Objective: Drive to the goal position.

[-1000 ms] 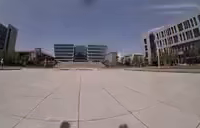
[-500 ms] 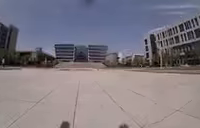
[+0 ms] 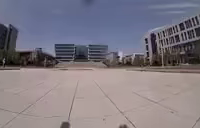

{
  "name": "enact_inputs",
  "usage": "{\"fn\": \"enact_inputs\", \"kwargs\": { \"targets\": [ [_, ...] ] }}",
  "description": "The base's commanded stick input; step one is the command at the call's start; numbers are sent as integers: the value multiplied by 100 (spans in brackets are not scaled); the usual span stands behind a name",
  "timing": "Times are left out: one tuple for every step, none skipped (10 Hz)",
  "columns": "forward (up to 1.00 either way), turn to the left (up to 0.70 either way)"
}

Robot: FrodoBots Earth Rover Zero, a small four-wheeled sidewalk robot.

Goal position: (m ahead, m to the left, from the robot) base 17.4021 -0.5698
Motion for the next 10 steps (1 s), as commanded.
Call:
{"fn": "enact_inputs", "kwargs": {
  "targets": [
    [70, 0],
    [70, 0],
    [70, 0],
    [70, 0],
    [70, 0],
    [70, 0],
    [70, 0],
    [70, 0],
    [70, 0],
    [70, 0]
  ]
}}
